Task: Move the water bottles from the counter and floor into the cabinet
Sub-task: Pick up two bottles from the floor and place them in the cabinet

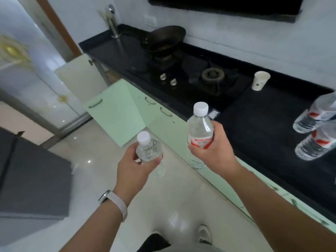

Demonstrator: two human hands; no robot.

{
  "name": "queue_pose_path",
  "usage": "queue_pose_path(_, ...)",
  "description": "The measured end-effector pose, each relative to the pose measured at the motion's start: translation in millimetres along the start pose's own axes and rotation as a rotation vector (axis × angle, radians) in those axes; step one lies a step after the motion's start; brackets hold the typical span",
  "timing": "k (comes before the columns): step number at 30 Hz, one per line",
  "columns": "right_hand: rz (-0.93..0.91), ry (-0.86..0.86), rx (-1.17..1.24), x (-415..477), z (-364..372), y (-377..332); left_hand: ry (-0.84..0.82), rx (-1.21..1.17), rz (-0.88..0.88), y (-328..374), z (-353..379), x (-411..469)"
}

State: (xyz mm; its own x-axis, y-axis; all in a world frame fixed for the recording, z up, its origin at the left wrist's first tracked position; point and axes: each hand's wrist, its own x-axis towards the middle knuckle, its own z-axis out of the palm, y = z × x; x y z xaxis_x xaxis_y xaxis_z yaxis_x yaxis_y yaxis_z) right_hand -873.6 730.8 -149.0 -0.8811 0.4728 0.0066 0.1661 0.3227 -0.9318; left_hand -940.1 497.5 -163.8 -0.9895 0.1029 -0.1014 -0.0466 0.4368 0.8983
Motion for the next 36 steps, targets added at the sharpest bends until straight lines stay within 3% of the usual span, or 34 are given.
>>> queue_pose_path(6, -0.053, -0.164, -0.002, 41, 63, -24, 0.175, -0.031, -0.046, -11, -47, 30)
queue_pose_path(12, -0.083, -0.255, -0.051, 80, 139, -56, 0.247, -0.062, -0.074, -38, -101, 79)
queue_pose_path(28, -0.12, -0.275, -0.131, 182, 394, -178, 0.293, -0.158, -0.081, -136, -309, 276)
queue_pose_path(36, -0.138, -0.269, -0.142, 239, 462, -194, 0.292, -0.144, -0.066, -152, -348, 349)
